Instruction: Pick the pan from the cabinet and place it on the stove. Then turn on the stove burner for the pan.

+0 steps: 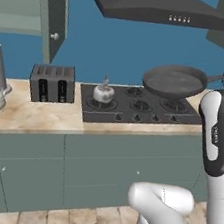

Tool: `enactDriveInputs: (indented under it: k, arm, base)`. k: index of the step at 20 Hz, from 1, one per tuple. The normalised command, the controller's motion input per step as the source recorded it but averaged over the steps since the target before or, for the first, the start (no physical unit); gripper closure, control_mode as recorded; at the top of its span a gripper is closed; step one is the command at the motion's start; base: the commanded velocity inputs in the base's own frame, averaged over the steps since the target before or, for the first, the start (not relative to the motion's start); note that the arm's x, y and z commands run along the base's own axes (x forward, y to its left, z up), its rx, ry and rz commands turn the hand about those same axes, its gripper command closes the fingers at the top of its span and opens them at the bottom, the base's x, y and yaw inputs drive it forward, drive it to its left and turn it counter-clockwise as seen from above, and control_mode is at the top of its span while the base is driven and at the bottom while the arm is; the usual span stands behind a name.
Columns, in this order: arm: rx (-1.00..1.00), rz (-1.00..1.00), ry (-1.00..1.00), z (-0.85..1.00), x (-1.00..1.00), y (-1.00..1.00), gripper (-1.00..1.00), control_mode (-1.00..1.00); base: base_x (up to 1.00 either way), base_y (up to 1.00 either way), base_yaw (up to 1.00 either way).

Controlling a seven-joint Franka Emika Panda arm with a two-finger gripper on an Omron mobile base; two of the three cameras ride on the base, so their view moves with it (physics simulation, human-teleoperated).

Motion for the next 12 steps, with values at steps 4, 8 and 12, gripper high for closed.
enactDriveInputs:
  k: [4,8,12]
  arm:
    - [0.0,0.0,0.0,0.0,0.0,0.0,1.0,1.0]
    - [0.0,0.0,0.0,0.0,0.0,0.0,1.0,1.0]
    - [0.0,0.0,0.0,0.0,0.0,0.0,1.0,1.0]
  base:
    - [0.6,-0.24,0.0]
    - [0.52,-0.33,0.0]
    - [0.38,-0.52,0.0]
